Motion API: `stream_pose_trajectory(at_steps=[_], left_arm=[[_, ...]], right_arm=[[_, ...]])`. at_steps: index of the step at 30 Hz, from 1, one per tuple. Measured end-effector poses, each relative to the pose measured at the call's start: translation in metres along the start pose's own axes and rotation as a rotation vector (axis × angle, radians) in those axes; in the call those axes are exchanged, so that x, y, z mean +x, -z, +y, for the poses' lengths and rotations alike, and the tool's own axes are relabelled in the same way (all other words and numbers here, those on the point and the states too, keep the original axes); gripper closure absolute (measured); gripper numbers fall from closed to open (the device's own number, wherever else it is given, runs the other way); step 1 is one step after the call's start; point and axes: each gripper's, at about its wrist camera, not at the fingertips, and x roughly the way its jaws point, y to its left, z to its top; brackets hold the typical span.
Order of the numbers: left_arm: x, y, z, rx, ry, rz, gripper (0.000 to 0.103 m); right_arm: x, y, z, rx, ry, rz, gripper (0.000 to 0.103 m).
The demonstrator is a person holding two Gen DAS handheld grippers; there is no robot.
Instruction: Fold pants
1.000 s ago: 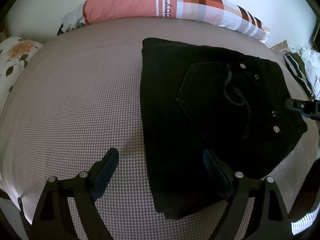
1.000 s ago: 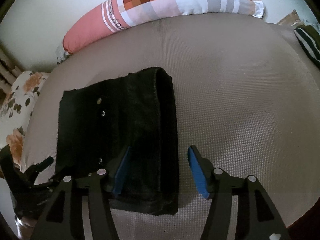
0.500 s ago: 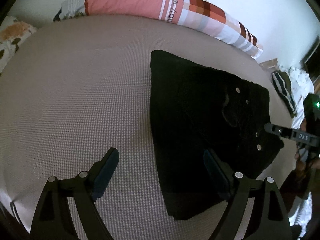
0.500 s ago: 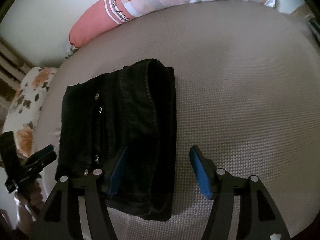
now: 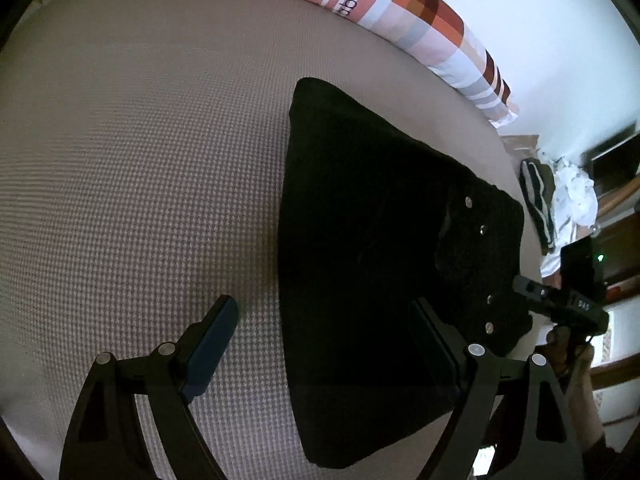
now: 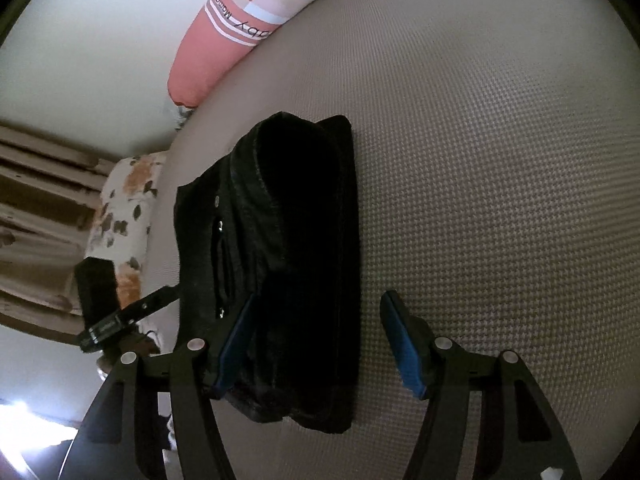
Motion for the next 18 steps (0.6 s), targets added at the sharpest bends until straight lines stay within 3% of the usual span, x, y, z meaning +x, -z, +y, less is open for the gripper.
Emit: stream_pose_trajectory(at_steps=[9, 18], left_arm=[[0.003, -0.012, -0.001, 0.000, 0.049, 0.056, 0.018], [0.007, -0.029, 0.010, -0.030, 0.197, 0.128, 0.018]], right_arm=[[0.000, -0.003, -0.006, -0.003, -0.044, 0.013, 0.046], [0.006, -0.011, -0.014, -0.009, -0.123, 0.060, 0.053]])
